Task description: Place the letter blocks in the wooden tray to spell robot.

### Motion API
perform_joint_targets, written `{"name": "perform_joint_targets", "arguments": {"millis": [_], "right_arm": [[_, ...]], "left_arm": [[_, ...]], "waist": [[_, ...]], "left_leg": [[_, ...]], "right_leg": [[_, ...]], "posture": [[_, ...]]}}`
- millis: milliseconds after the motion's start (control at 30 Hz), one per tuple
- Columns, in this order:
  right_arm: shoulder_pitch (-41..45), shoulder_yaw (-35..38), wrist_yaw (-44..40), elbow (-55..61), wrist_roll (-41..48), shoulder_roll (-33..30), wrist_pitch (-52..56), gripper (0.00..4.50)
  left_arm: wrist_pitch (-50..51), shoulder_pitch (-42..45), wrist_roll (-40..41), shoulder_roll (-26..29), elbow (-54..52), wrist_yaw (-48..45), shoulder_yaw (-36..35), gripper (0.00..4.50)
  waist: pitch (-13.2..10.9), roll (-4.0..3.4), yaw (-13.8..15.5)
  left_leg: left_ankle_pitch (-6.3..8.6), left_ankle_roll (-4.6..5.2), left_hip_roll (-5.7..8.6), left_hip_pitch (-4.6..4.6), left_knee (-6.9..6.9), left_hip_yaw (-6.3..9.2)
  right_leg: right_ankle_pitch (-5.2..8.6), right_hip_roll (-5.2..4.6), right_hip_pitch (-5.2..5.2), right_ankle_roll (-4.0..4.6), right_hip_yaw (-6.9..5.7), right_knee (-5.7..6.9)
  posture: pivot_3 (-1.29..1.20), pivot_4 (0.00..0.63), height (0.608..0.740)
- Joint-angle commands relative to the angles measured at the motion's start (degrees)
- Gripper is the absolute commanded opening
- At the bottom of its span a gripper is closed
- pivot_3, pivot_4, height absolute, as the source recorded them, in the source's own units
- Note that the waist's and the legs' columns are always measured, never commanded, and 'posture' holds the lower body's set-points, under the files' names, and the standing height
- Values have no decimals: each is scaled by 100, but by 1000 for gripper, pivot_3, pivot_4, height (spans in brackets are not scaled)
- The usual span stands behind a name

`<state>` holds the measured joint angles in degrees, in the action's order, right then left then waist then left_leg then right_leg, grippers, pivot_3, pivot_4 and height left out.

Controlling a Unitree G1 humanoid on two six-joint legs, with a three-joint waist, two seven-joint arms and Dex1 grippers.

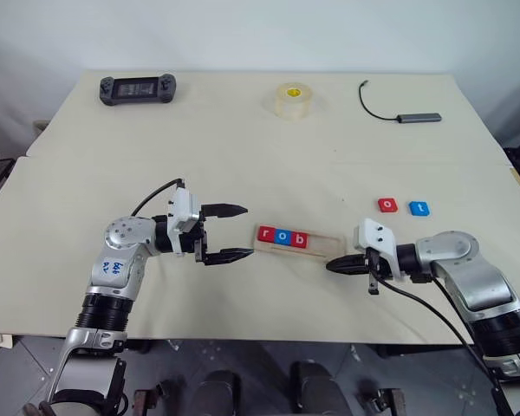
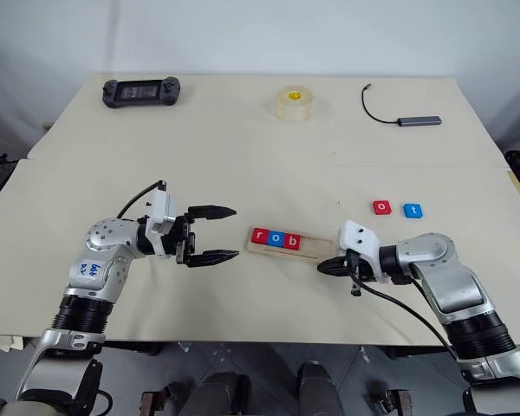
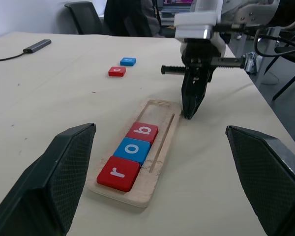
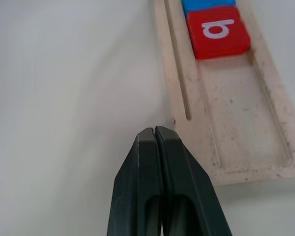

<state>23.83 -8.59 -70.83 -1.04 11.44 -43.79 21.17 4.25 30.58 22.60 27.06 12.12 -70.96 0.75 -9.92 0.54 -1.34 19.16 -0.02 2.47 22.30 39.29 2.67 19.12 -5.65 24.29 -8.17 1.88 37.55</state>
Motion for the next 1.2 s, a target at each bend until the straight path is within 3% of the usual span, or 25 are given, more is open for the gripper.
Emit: {"name": "perform_joint_targets", "arguments": {"millis": [33, 367, 500, 600, 700, 867, 1000, 1200], "right_arm": [[117, 60, 57, -240, -59, -18, -211, 41], [140, 68, -21, -259, 44, -51, -316, 41], [-128, 560, -9, 328, 510, -233, -16, 41], [-523, 1348, 319, 792, 877, -439, 383, 589], [-1211, 2305, 827, 1159, 1030, -443, 408, 1607], [-2736, 3944, 1843, 1645, 909, 141, -92, 3266], [-3719, 4644, 2402, 1616, 624, 755, -1113, 4465], [-4648, 5254, 3069, 1801, 931, 1734, -1581, 4465]], "left_arm": [[-45, 6, 74, 28, -116, -30, -43, 4500], [-22, -43, 81, 58, -173, -9, -58, 4500], [-19, -58, 88, 48, -188, -2, -53, 4500], [-33, -49, 89, 48, -148, -13, -58, 4500], [-49, -38, 90, 41, -107, -24, -58, 4500], [-72, 8, 88, 9, -22, -61, -27, 4500], [-64, 78, 91, -14, 58, -90, -19, 4500], [-94, 174, 110, -40, 158, -159, -34, 4500]], "waist": [[0, 0, -1], [0, 0, -2], [0, 0, 9], [0, 0, 48], [1, 1, 134], [1, 2, 274], [1, 2, 277], [2, 0, 190]], "left_leg": [[0, 0, 0, 0, 0, 0], [0, 0, -1, 0, 0, 0], [0, 0, -2, 1, 0, 2], [0, 1, 2, 1, 0, 1], [0, 1, 0, 1, 0, 3], [1, 3, 2, -1, -8, 2], [0, 8, 11, -4, -9, -3], [-2, 9, 6, -23, -15, -12]], "right_leg": [[0, 0, 0, 0, 0, 0], [0, 0, 0, 0, -1, 1], [0, 0, 0, 0, -2, 0], [0, -1, 0, 0, -1, 0], [0, -1, -2, 0, -1, -3], [0, 7, -7, 0, -3, -8], [0, 7, -9, -1, 2, -5], [-1, 13, -19, -2, 13, 1]], "posture": [[0, 150, 740], [0, 150, 740], [0, 150, 740], [0, 150, 740], [0, 150, 740], [0, 150, 740], [0, 150, 740], [0, 150, 740]]}}
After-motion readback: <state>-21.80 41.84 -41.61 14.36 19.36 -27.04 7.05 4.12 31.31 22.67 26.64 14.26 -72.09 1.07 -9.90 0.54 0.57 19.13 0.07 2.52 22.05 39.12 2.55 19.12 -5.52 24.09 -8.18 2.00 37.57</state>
